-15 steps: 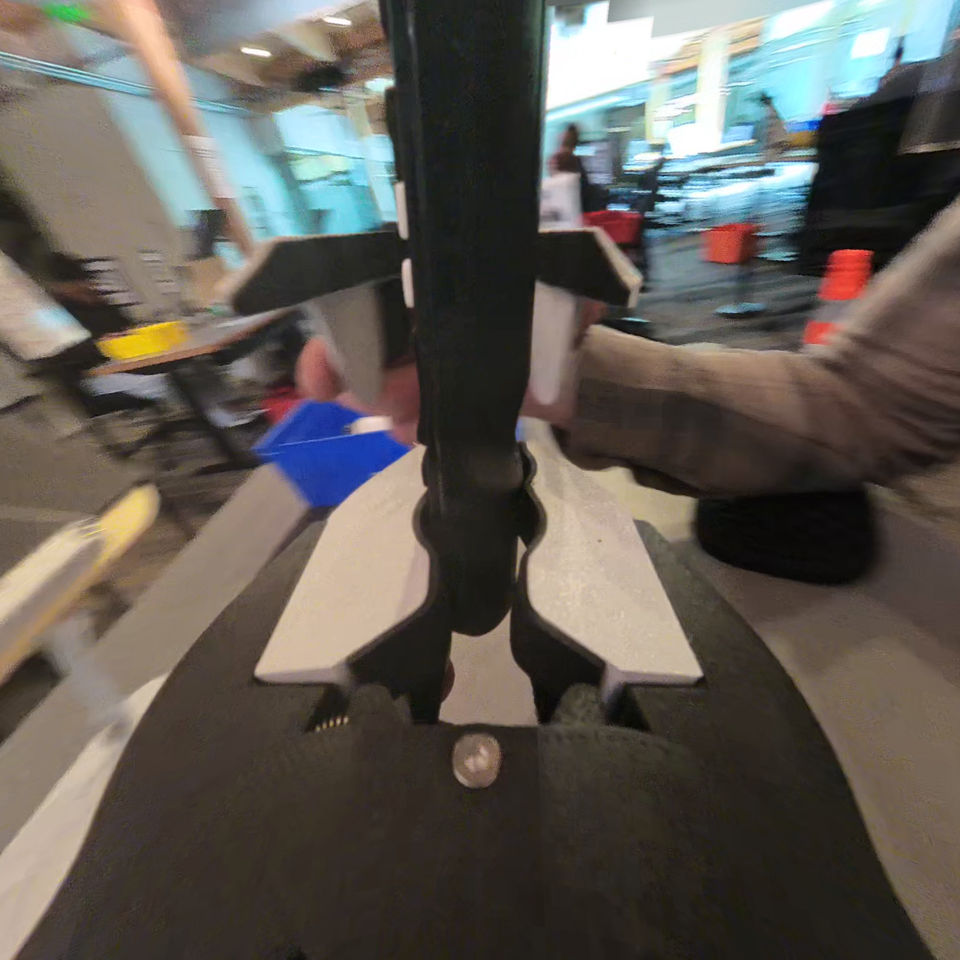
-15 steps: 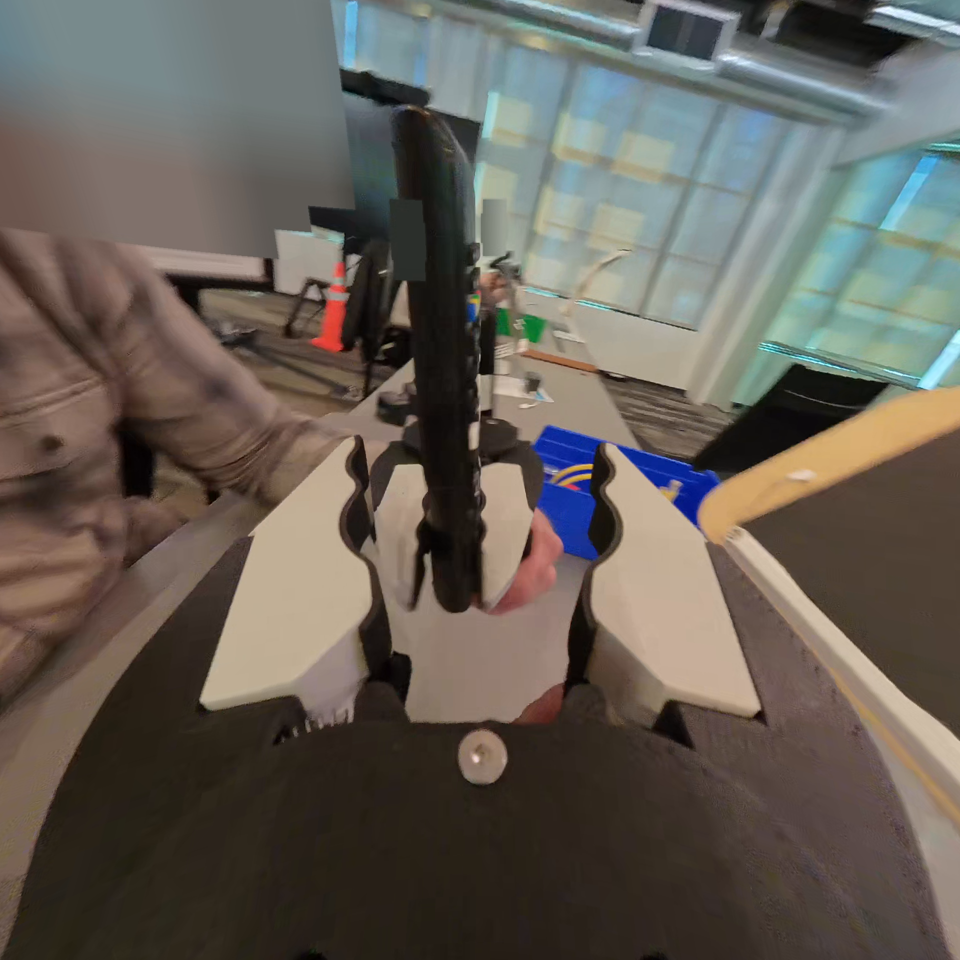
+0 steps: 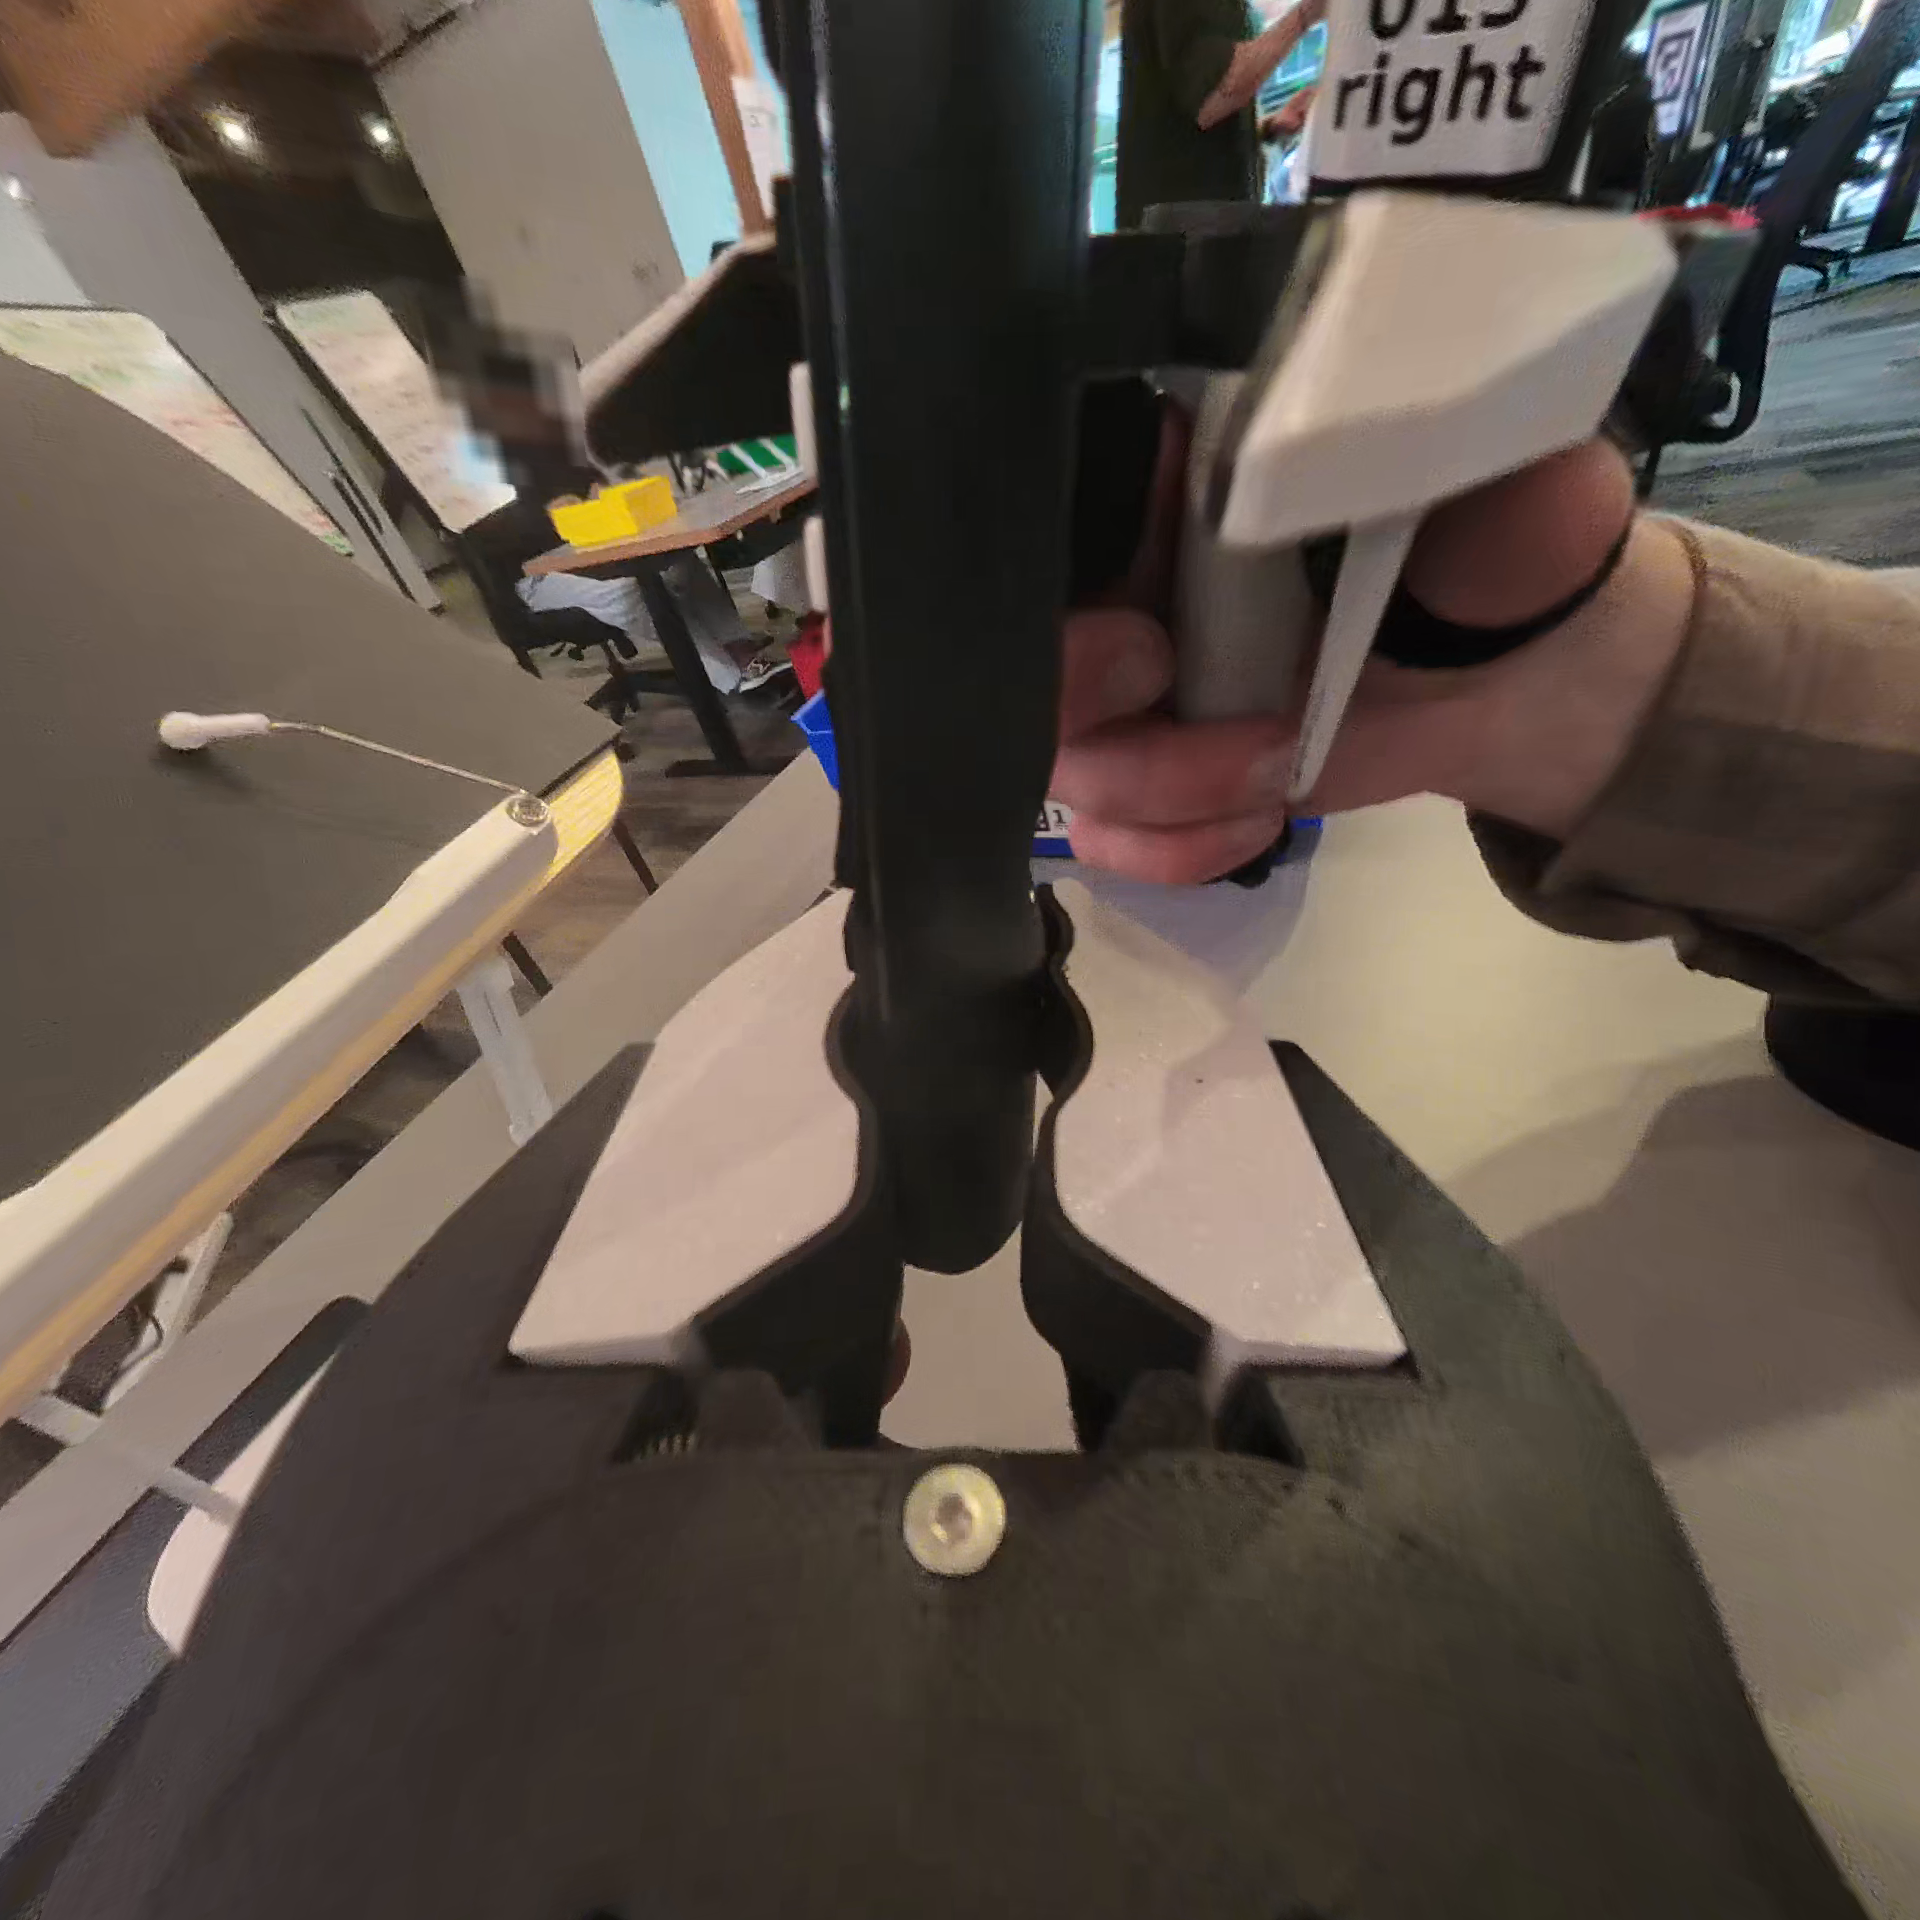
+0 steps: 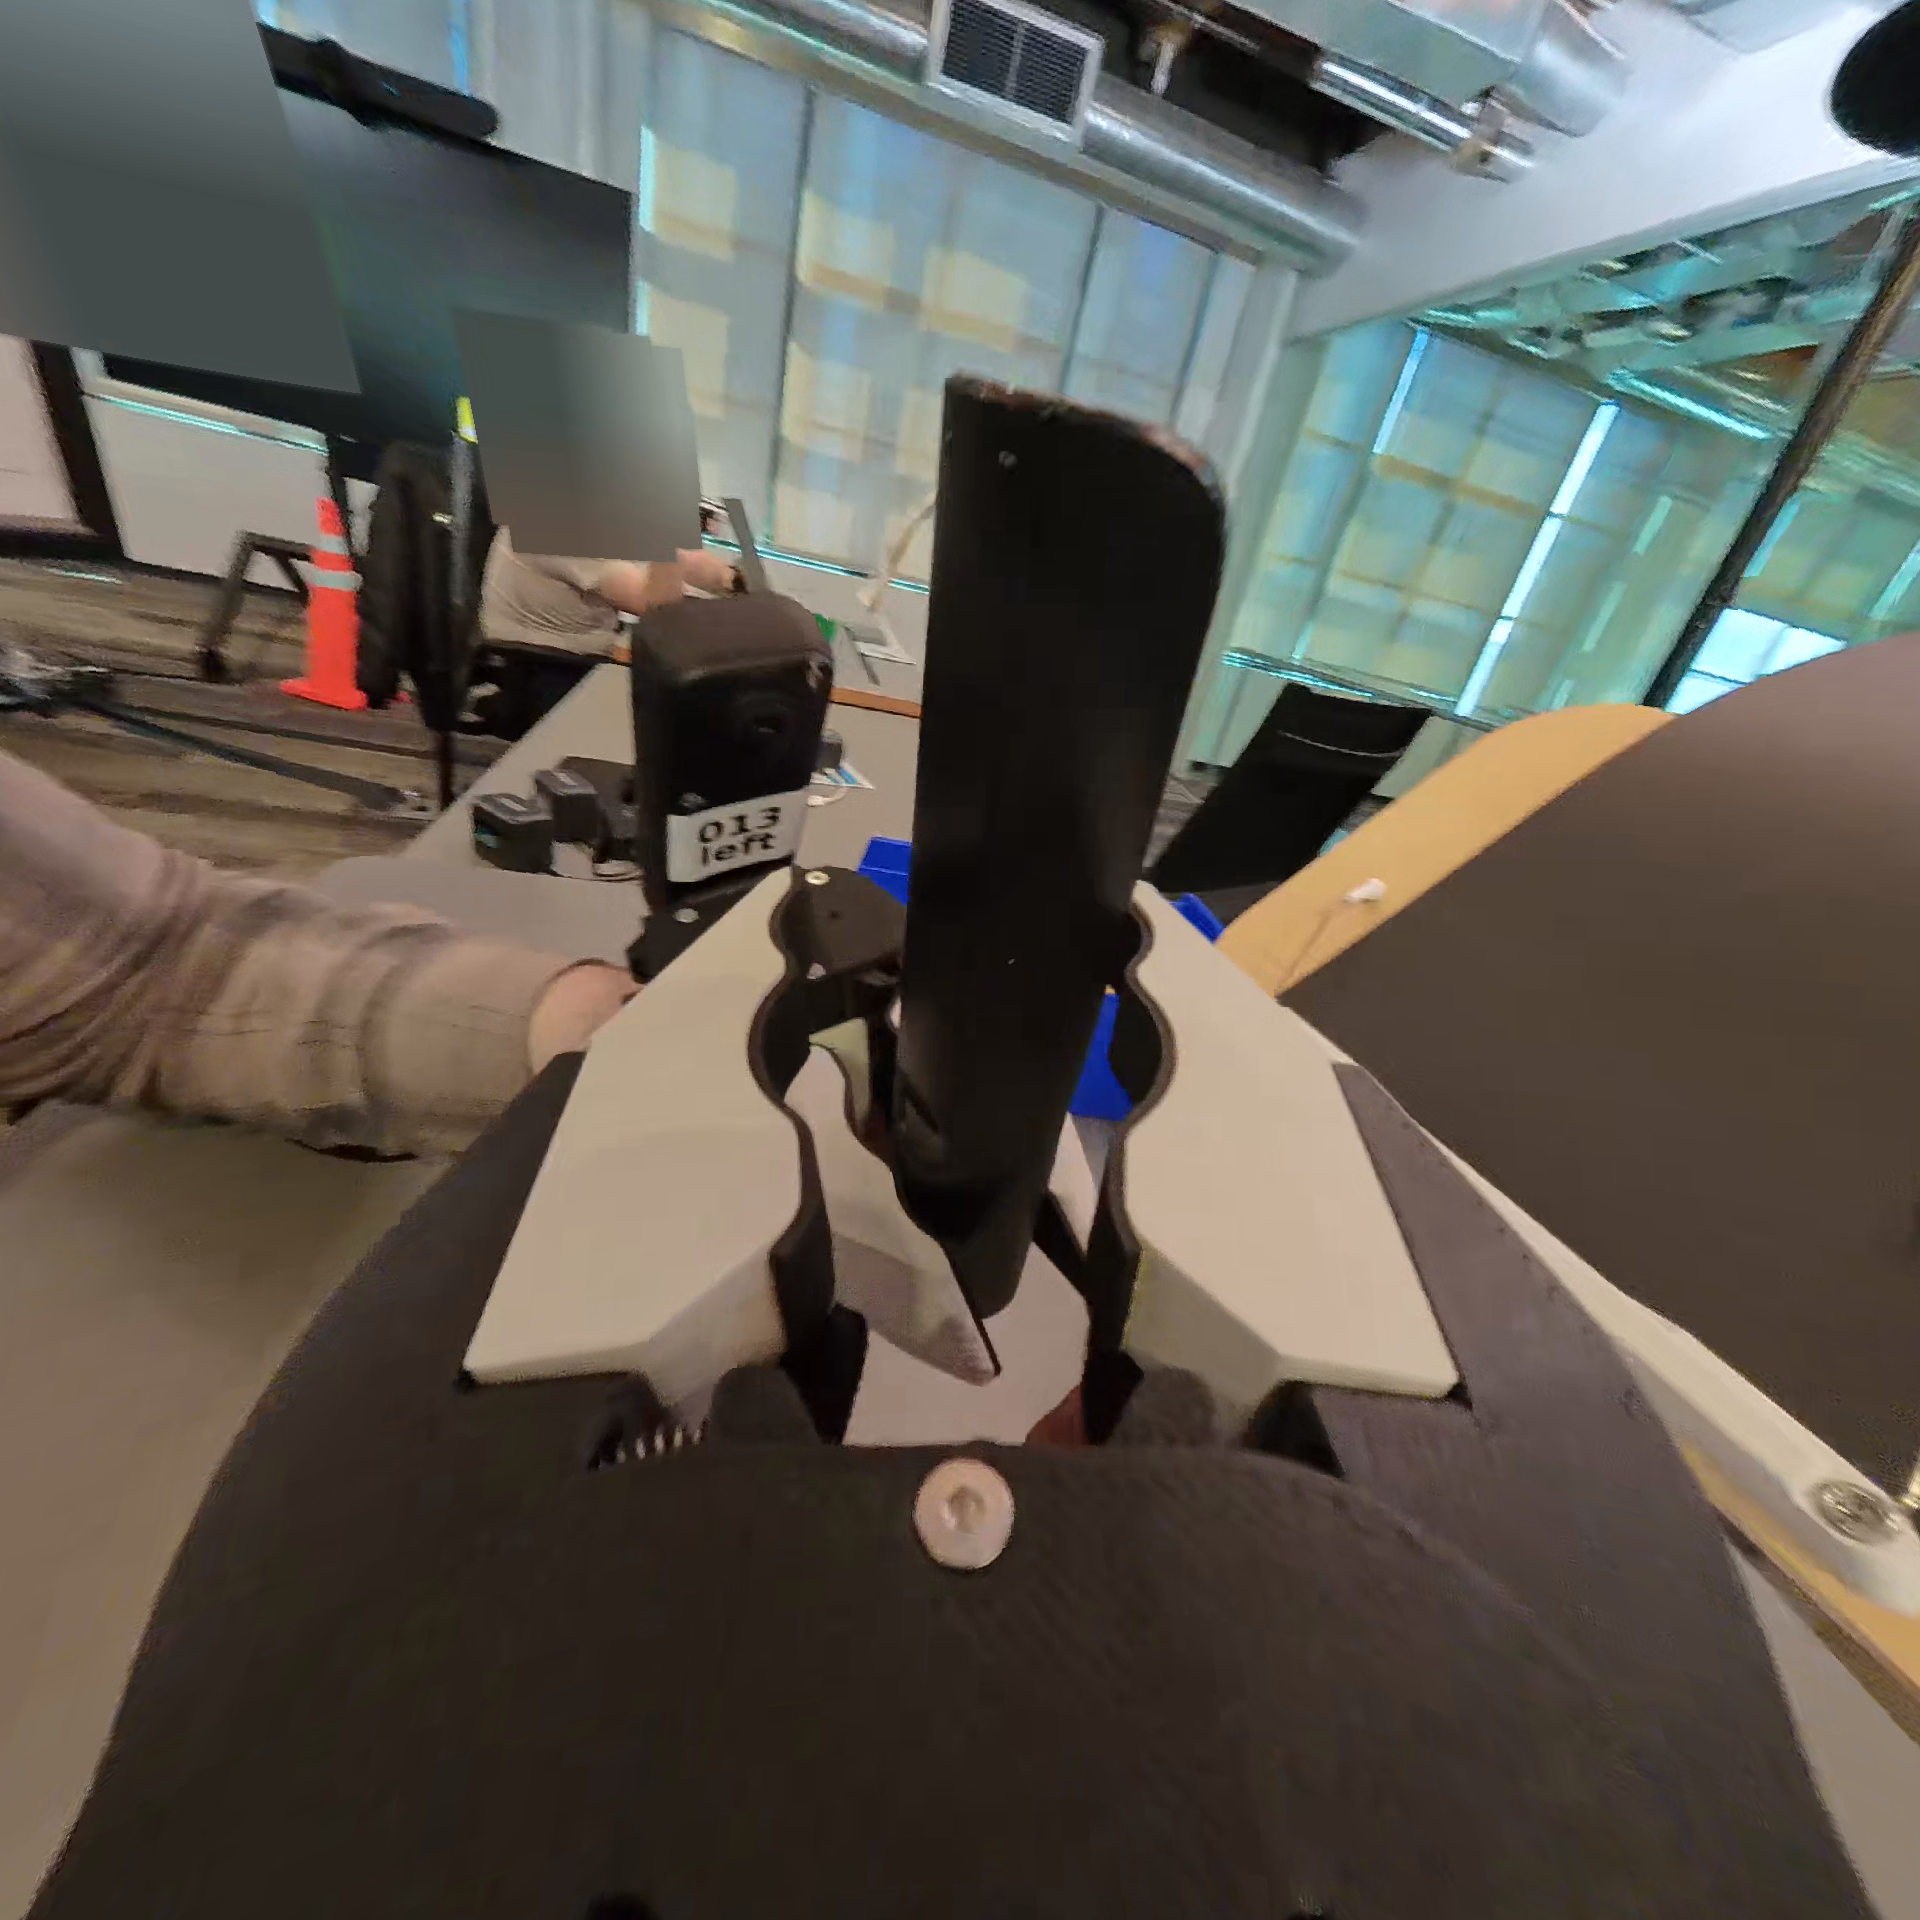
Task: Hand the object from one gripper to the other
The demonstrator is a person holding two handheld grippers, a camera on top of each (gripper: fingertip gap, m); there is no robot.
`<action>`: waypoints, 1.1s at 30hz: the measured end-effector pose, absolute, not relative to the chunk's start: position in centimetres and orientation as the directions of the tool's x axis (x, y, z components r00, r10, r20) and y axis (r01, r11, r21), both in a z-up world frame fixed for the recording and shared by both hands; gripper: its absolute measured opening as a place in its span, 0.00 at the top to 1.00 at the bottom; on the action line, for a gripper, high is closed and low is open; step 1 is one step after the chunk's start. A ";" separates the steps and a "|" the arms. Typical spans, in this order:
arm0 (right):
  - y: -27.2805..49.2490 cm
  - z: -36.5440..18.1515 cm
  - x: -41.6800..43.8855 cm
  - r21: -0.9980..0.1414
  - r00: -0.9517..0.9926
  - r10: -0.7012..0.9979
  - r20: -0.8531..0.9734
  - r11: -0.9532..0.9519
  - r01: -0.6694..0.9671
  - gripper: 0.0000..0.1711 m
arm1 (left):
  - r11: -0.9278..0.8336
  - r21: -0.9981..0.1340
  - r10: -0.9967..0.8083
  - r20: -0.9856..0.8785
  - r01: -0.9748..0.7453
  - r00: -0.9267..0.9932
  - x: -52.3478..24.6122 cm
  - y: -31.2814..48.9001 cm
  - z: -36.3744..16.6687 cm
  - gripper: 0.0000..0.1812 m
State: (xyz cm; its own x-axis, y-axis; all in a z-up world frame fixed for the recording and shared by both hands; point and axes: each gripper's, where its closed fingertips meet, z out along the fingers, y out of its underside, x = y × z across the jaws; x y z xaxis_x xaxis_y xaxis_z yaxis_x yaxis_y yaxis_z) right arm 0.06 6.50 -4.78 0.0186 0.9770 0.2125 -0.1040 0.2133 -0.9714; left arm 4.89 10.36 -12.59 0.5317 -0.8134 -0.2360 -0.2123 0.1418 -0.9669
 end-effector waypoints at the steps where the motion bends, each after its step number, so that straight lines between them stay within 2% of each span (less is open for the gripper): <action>1: 6.1 -4.8 0.3 -0.974 -0.021 0.979 0.201 0.198 -0.108 0.70 | 0.152 -0.967 -0.830 -0.238 -0.207 0.504 5.1 10.0 -12.7 0.86; 2: 6.0 -4.7 0.6 -0.975 -0.036 0.980 0.198 0.193 -0.115 0.72 | 0.144 -0.970 -0.857 -0.220 -0.194 0.466 5.4 9.4 -12.8 0.86; 3: 6.1 -4.6 0.9 -0.972 -0.033 0.978 0.205 0.199 -0.124 0.80 | 0.134 -0.972 -0.868 -0.209 -0.192 0.451 5.6 9.2 -12.9 0.86; 4: 6.0 -4.6 1.1 -0.971 -0.046 0.976 0.211 0.204 -0.127 0.83 | 0.134 -0.971 -0.877 -0.209 -0.199 0.432 5.8 8.9 -13.0 0.86; 14: 2.7 -4.6 2.1 -0.972 -0.256 0.944 0.210 0.172 -0.162 0.88 | 0.123 -0.976 -0.959 -0.164 -0.181 0.232 7.1 5.6 -13.2 0.84; 15: 2.2 -4.5 2.3 -0.970 -0.284 0.934 0.215 0.171 -0.171 0.88 | 0.116 -0.979 -0.970 -0.148 -0.169 0.192 7.1 4.9 -13.0 0.82; 18: 0.2 -4.7 3.1 -0.970 -0.393 0.891 0.227 0.171 -0.173 0.88 | 0.054 -0.989 -0.998 -0.059 -0.137 0.035 6.9 2.4 -12.2 0.65; 20: -1.3 -5.3 3.6 -0.975 -0.484 0.848 0.215 0.156 -0.159 0.88 | -0.011 -0.994 -0.995 0.022 -0.112 -0.100 6.4 0.3 -11.6 0.59; 24: -4.6 -6.5 4.3 -0.982 -0.655 0.733 0.186 0.126 -0.138 0.88 | -0.088 -0.994 -0.950 0.104 -0.066 -0.293 6.5 -2.7 -11.2 0.62; 28: -6.5 -7.1 4.0 -0.984 -0.723 0.668 0.176 0.120 -0.129 0.87 | -0.075 -0.983 -0.904 0.138 -0.166 -0.405 8.1 -5.2 -13.9 0.64; 30: -7.0 -7.3 4.1 -0.986 -0.745 0.646 0.165 0.116 -0.118 0.87 | -0.065 -0.986 -0.877 0.131 -0.156 -0.463 8.4 -6.4 -14.2 0.69; 33: -7.2 -7.1 4.3 -0.987 -0.756 0.634 0.159 0.099 -0.125 0.87 | -0.048 -0.992 -0.876 0.099 -0.119 -0.471 8.8 -6.7 -13.9 0.70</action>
State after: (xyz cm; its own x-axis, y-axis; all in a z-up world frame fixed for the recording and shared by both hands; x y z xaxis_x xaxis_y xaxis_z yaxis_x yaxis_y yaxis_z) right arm 4.30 -7.19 -7.12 -0.7565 0.6344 0.1591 -0.1246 0.0991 -0.9873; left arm 8.75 -6.65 -13.94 -0.4715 -0.8763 0.0990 -0.1190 -0.0480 -0.9917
